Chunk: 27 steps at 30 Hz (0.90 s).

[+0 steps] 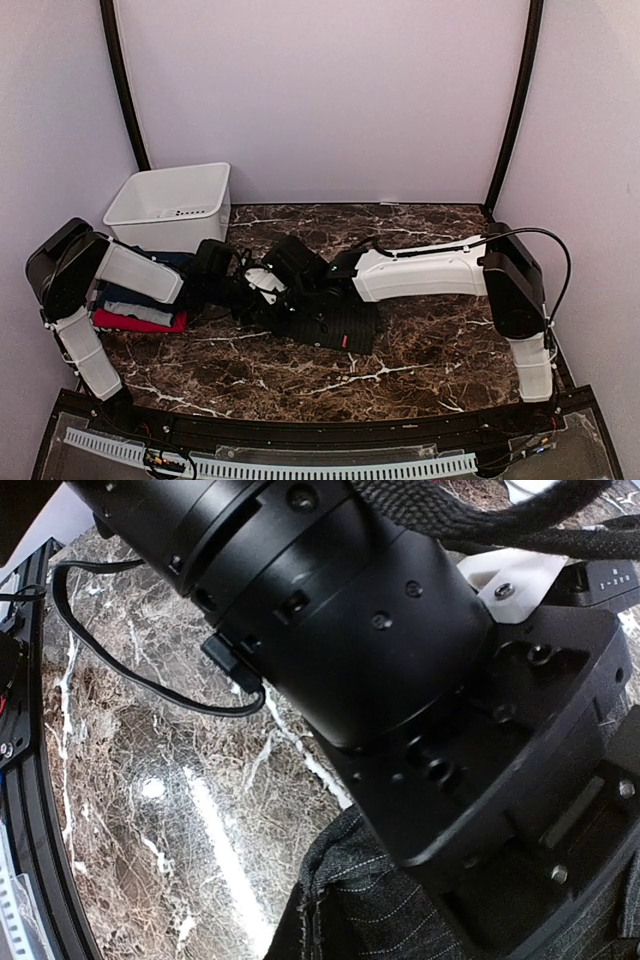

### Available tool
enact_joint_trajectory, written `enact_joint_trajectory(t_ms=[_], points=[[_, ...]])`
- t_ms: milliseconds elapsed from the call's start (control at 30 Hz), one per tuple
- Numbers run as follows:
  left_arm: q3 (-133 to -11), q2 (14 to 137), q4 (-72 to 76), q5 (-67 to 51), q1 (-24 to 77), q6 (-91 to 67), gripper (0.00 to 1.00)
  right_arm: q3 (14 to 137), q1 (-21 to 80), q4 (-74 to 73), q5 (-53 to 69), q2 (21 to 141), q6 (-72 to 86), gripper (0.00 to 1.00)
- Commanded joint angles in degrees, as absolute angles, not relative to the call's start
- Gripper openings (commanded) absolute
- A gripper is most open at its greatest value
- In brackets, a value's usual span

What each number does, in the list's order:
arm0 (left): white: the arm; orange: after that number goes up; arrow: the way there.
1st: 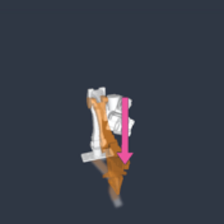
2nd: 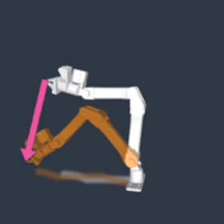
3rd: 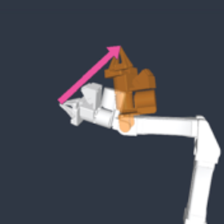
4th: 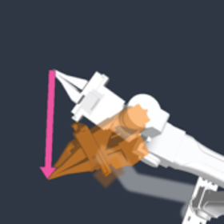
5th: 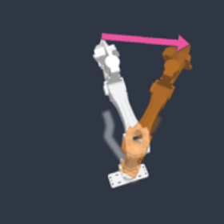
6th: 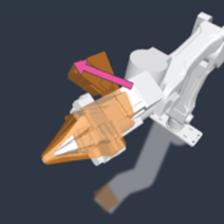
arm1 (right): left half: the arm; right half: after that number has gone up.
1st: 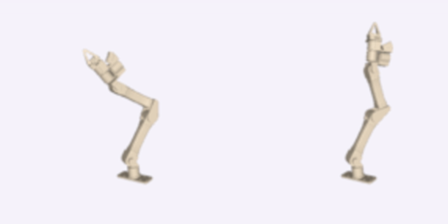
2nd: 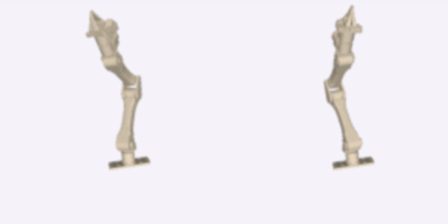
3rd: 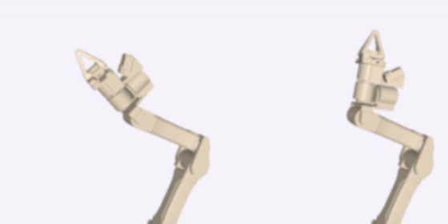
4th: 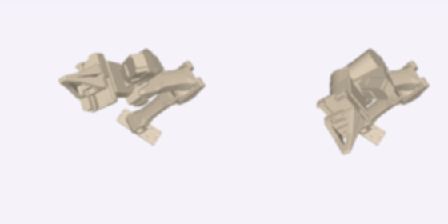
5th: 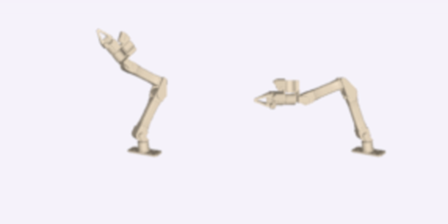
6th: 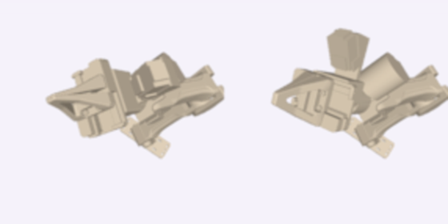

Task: Fold and stack the mixed laundry pile
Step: Pass from the right arm to the left, then place the square-folded shirt at the corner of the board.

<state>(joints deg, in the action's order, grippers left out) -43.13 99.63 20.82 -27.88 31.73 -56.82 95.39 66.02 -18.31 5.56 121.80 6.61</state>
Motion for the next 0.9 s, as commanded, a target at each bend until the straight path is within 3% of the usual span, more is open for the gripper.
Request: enact_joint_trajectory(t_ms=[0,33,100,133,167,200,267,433,633,867], points=[[-43.1,99.6,19.5,-28.2,31.9,-55.1,0.77,98.2,66.4,-15.3,7.3,122.4,7.5,0.0],[-43.4,99.2,17.3,-27.8,31.9,-53.4,0.75,98.5,66.4,-15.3,7.7,122.5,7.6,0.0],[-44.8,97.5,12.1,-26.7,31.8,-49.3,0.59,99.0,66.4,-15.4,9.3,122.1,8.0,0.0],[-46.1,95.9,10.0,-26.1,31.8,-47.7,0.43,98.9,66.4,-15.5,9.9,121.4,8.3,0.0],[-47.6,95.0,5.3,-24.2,31.8,-44.5,0.34,98.3,66.2,-15.1,10.1,120.6,8.5,0.0],[-48.3,93.3,2.9,-23.1,31.8,-42.9,0.15,97.3,66.1,-14.5,10.1,119.2,8.9,0.03],[-51.3,91.1,-6.0,-17.3,31.8,-37.3,0.02,94.6,65.4,-13.0,10.3,116.2,9.9,0.16],[-57.8,86.1,-25.0,-7.8,31.8,-28.9,0.0,88.5,62.4,-11.5,14.0,108.9,12.2,0.54],[-59.7,79.3,-36.3,1.0,28.2,-23.2,0.0,80.8,58.8,-9.2,14.4,100.4,13.1,0.82],[-62.3,72.7,-44.3,9.4,23.0,-15.9,0.0,75.7,56.6,-8.3,14.2,96.5,12.8,0.88]])
